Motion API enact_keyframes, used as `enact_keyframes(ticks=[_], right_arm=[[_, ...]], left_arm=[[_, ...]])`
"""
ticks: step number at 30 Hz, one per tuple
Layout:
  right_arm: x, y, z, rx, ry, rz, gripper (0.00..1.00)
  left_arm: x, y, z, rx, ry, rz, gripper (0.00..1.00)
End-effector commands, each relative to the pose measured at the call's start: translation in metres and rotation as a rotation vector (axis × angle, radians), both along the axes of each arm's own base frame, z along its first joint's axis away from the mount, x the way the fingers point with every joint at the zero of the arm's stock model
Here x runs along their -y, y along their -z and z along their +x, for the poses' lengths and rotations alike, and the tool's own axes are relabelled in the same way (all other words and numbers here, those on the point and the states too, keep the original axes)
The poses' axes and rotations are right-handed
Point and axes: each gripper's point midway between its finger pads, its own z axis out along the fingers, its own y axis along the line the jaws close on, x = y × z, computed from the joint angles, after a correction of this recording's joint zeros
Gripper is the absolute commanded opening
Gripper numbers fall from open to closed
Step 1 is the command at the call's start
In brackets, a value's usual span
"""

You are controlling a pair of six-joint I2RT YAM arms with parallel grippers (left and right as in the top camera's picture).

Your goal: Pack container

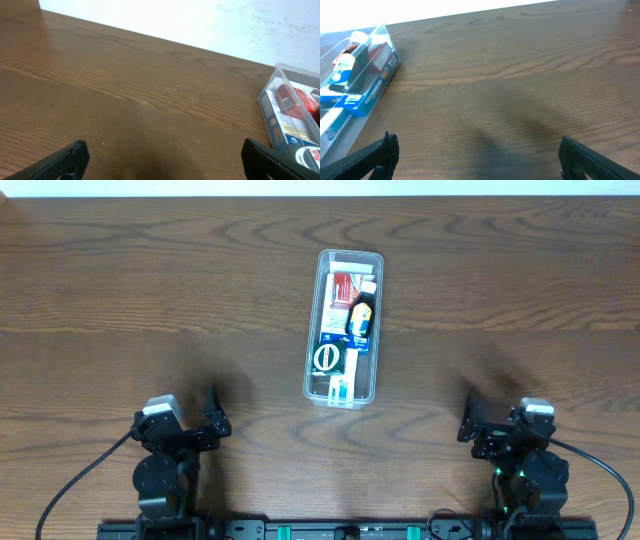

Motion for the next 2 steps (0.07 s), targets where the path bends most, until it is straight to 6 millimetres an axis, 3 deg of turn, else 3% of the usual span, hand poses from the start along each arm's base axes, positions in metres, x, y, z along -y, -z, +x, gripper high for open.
enact_keyframes(ticks=[1,2], right_arm=[[0.0020,0.0001,0.0000,0.003,0.007,-0.014,0.99],[0.0021,0.0001,0.0000,0.003,0.007,-0.014,0.99]], left_arm=[[0.0026,0.0128,-0.0003,-0.031,0.016,0.010,0.98],[0.0026,0.0128,-0.0003,-0.031,0.016,0.010,0.98]])
